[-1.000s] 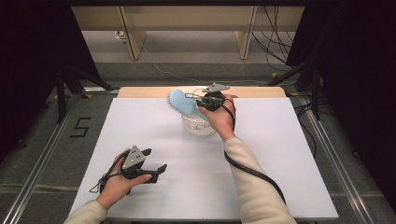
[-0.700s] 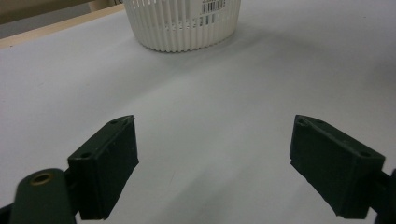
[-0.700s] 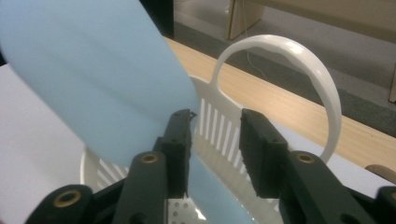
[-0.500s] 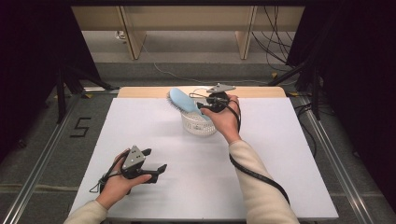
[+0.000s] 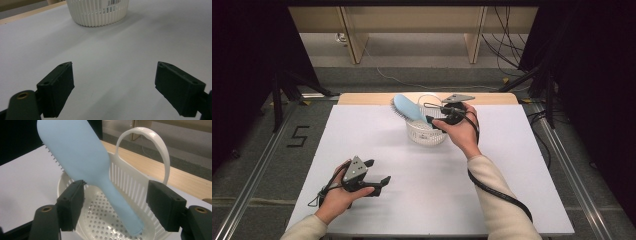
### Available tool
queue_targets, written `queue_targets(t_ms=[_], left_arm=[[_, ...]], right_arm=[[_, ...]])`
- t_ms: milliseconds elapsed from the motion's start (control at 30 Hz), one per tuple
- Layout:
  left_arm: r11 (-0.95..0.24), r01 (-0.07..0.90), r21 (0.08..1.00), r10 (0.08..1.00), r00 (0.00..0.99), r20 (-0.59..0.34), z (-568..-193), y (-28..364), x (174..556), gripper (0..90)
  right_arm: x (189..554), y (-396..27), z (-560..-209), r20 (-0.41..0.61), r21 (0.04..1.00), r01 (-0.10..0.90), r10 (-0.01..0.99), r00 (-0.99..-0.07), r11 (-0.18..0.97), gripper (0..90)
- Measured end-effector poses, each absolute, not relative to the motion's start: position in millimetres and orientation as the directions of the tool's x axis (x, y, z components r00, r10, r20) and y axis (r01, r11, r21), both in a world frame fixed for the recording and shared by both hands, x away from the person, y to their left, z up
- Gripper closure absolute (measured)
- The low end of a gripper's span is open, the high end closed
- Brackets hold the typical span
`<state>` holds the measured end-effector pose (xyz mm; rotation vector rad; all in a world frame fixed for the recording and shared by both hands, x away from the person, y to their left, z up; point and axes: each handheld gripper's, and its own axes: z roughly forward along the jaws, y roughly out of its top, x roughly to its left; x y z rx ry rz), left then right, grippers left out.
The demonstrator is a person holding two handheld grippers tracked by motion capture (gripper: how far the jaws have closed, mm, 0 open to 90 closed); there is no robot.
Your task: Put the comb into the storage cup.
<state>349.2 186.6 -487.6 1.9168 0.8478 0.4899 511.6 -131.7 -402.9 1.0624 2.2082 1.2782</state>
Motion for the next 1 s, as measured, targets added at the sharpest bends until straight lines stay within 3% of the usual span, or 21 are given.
queue_targets(t_ms=[367,1000], left_arm=[[-0.308,0.357,0.882,0.737,0.676,-0.016,-488.2,186.6,349.3,14.9],[-0.305,0.358,0.883,0.738,0.675,-0.019,-488.2,187.2,349.4,14.6]], right_arm=[[500.6,-145.2,-406.0,0.047,0.887,0.367,0.735,-0.676,0.281,28.3],[479.8,-166.6,-409.7,0.071,0.884,0.38,0.723,-0.687,0.274,26.2]])
